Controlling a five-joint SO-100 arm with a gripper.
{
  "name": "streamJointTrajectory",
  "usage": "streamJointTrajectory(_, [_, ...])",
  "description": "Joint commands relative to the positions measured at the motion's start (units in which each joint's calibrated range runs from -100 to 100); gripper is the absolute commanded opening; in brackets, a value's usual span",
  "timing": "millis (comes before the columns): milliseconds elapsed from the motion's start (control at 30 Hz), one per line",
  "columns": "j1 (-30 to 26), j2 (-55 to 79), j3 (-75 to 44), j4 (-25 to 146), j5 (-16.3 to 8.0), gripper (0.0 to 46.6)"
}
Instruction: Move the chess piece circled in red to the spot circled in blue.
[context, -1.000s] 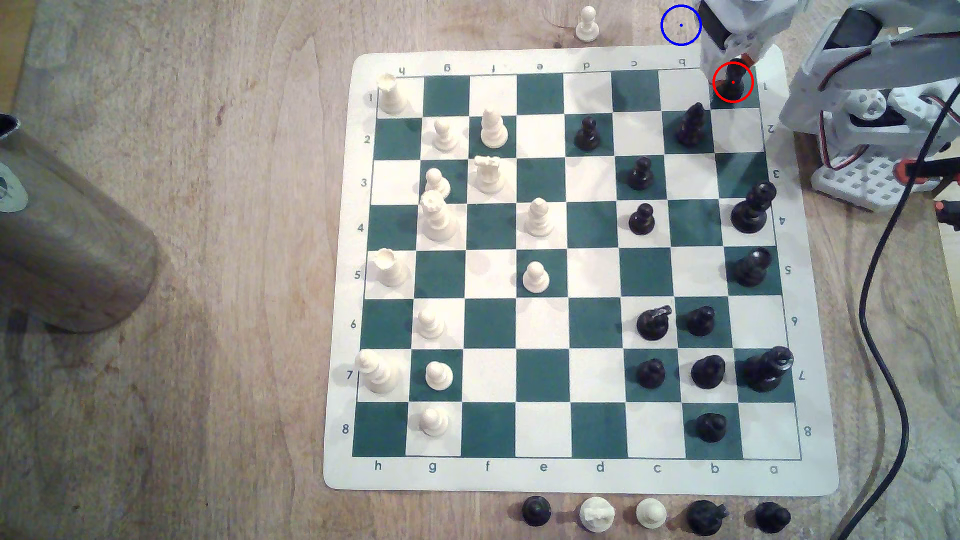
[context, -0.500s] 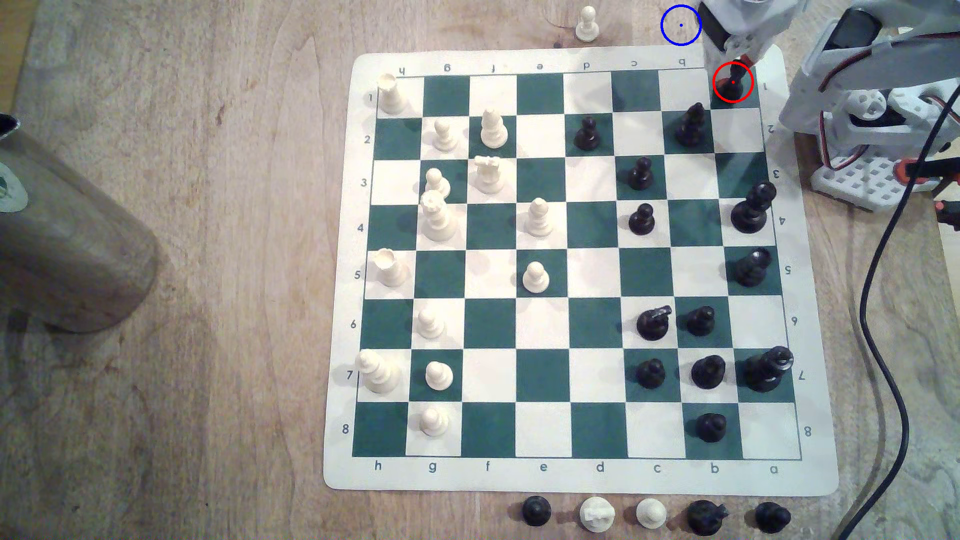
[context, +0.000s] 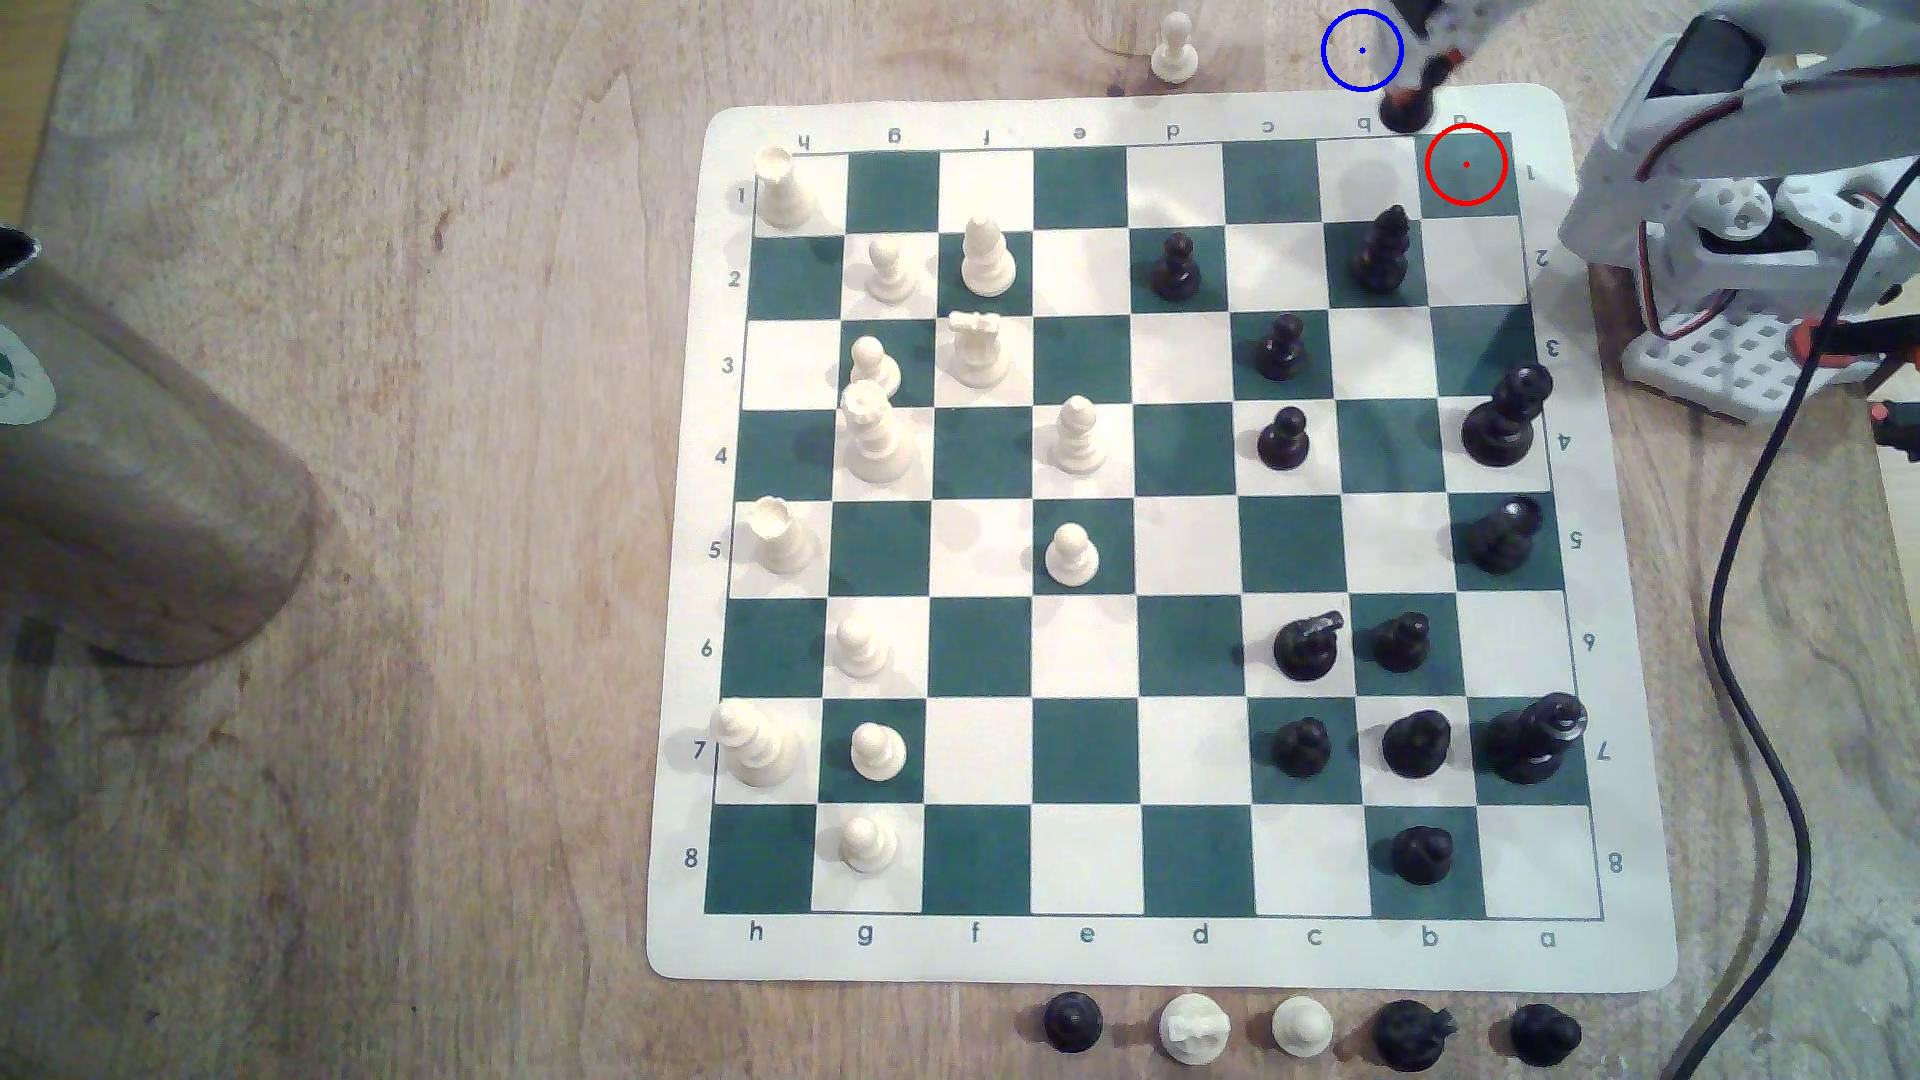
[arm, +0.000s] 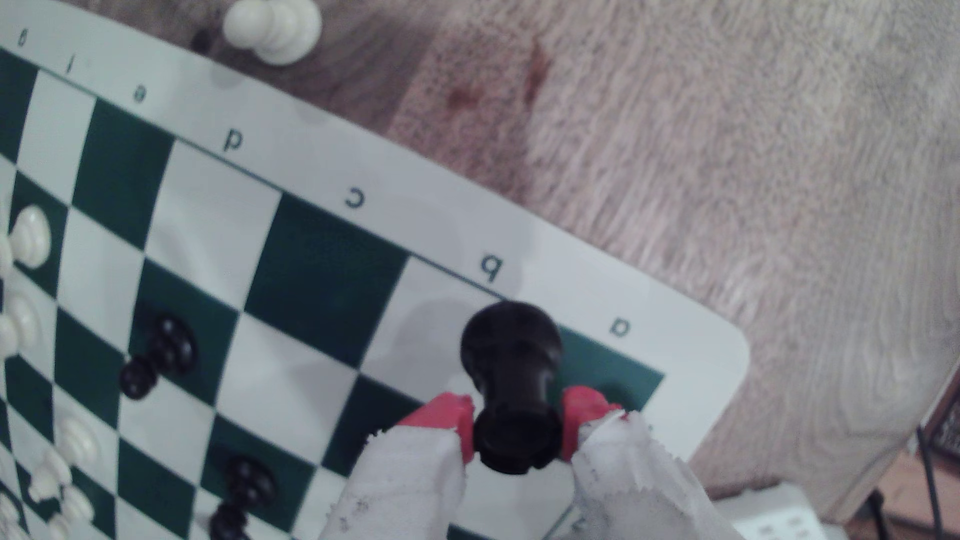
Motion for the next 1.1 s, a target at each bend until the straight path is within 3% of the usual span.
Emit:
streamJointTrajectory(0, [1.7,3.8,-6.1,-3.6,1.3,0.3])
streamJointTrajectory(333, [6.9,14.4,-6.6,-11.9,3.8,0.3])
streamJointTrajectory(967, [7.2,19.8,-7.6,-16.6,4.9,0.3])
streamJointTrajectory(1067, [7.4,20.8,-7.6,-16.5,5.0,4.0])
